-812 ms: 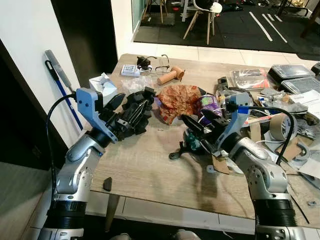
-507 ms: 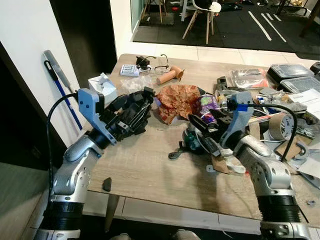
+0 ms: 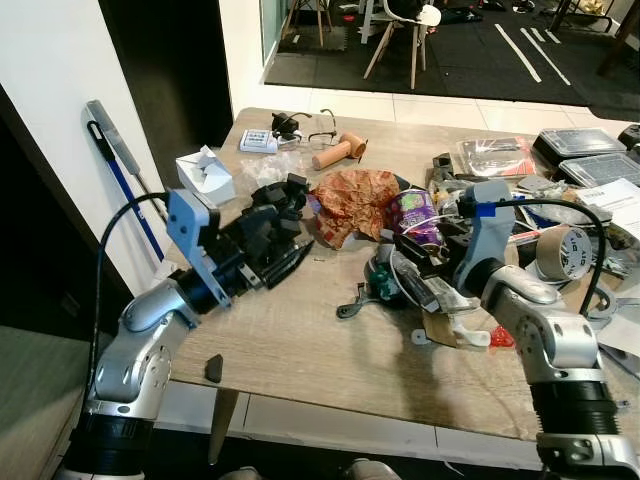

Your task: Picking trash to rubbish bin

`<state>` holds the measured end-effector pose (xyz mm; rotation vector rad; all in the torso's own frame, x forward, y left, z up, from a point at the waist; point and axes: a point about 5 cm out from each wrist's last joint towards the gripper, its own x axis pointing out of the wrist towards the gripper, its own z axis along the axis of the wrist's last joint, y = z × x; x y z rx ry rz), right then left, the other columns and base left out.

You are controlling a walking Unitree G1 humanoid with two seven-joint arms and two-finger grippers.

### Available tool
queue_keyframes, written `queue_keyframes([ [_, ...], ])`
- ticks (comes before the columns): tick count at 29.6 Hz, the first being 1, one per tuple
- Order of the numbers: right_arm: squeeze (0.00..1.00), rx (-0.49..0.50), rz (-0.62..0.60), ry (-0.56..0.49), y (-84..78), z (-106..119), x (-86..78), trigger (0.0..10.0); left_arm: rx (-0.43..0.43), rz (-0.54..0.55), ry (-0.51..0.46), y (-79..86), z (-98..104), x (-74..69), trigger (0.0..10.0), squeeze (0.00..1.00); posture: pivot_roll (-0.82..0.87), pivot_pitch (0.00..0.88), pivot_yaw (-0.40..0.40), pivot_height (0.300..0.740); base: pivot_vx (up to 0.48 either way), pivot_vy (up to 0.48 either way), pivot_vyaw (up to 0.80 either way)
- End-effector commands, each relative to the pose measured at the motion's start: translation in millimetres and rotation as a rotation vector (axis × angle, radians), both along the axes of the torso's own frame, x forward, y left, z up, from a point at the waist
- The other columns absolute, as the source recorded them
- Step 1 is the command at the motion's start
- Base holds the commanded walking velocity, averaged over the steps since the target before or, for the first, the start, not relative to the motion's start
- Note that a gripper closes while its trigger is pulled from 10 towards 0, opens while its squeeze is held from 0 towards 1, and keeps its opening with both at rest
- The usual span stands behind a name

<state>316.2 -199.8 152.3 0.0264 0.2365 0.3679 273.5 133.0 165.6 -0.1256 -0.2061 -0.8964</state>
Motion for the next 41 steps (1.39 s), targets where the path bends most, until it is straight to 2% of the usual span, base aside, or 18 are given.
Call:
queue_keyframes([
  [1, 0.0, -0.01, 0.032, 0.048, 2.6, -3, -2.0, 10.0, 0.058, -0.019, -0.011, 0.5, -1, -3.2, 10.0, 0.0, -0.05, 0.0, -0.022, 0.74, 0.0, 0.0, 0.0],
  [4, 0.0, -0.01, 0.032, 0.048, 2.6, -3, -2.0, 10.0, 0.058, -0.019, -0.011, 0.5, -1, -3.2, 10.0, 0.0, -0.05, 0.0, -0.022, 0.74, 0.0, 0.0, 0.0],
  [7, 0.0, -0.012, 0.073, 0.103, 6.8, -8, -7.5, 10.0, 0.108, -0.024, -0.025, 1.6, -3, -4.3, 10.0, 0.0, -0.05, 0.0, -0.021, 0.74, 0.0, 0.0, 0.0],
  [11, 0.0, 0.045, 0.116, 0.182, 12.8, -14, -13.4, 10.0, 0.172, -0.028, -0.042, 6.0, -5, -6.0, 10.0, 0.0, -0.05, 0.0, -0.021, 0.74, 0.0, 0.0, 0.0],
  [14, 0.0, 0.046, 0.129, 0.193, 14.1, -15, -14.8, 10.0, 0.175, -0.03, -0.041, 6.1, -5, -6.2, 10.0, 0.0, -0.05, 0.0, -0.021, 0.74, 0.0, 0.0, 0.0],
  [17, 0.0, 0.012, 0.17, 0.283, 15.8, -24, -22.7, 10.0, 0.182, -0.048, -0.034, 6.3, -7, -7.6, 10.0, 0.0, -0.05, 0.0, -0.021, 0.74, 0.0, 0.0, 0.0],
  [18, 0.0, 0.012, 0.17, 0.283, 15.8, -24, -22.7, 10.0, 0.182, -0.048, -0.034, 6.3, -7, -7.6, 10.0, 0.0, -0.05, 0.0, -0.021, 0.74, 0.0, 0.0, 0.0],
  [22, 0.0, -0.035, 0.158, 0.348, 9.1, -26, -25.7, 10.0, 0.188, -0.06, -0.027, 7.4, -10, -8.4, 10.0, 0.0, -0.05, 0.0, -0.02, 0.74, 0.0, 0.0, 0.0],
  [24, 0.0, -0.035, 0.158, 0.348, 9.1, -26, -25.7, 10.0, 0.188, -0.06, -0.027, 7.4, -10, -8.4, 10.0, 0.0, -0.05, 0.0, -0.02, 0.74, 0.0, 0.0, 0.0],
  [26, 0.0, -0.117, 0.128, 0.41, -0.5, -34, -28.1, 10.0, 0.195, -0.064, -0.025, 7.5, -12, -8.2, 10.0, 0.0, -0.05, 0.0, -0.021, 0.74, 0.0, 0.0, 0.0],
  [28, 0.0, -0.117, 0.128, 0.41, -0.5, -34, -28.1, 10.0, 0.195, -0.064, -0.025, 7.5, -12, -8.2, 10.0, 0.0, -0.05, 0.0, -0.021, 0.74, 0.0, 0.0, 0.0],
  [31, 0.0, -0.187, 0.099, 0.457, -9.4, -41, -30.4, 10.0, 0.196, -0.064, -0.021, 7.8, -13, -7.9, 10.0, 0.0, -0.05, 0.0, -0.022, 0.74, 0.0, 0.0, 0.0],
  [36, 0.0, -0.222, 0.074, 0.491, -16.3, -44, -31.0, 10.0, 0.196, -0.064, -0.015, 8.6, -16, -7.5, 10.0, 0.0, -0.05, 0.0, -0.022, 0.74, 0.0, 0.0, 0.0],
  [41, 0.0, -0.229, 0.084, 0.514, -16.5, -47, -33.2, 10.0, 0.195, -0.066, -0.014, 8.6, -17, -7.5, 10.0, 0.0, -0.06, 0.0, -0.023, 0.74, 0.0, 0.0, 0.0],
])
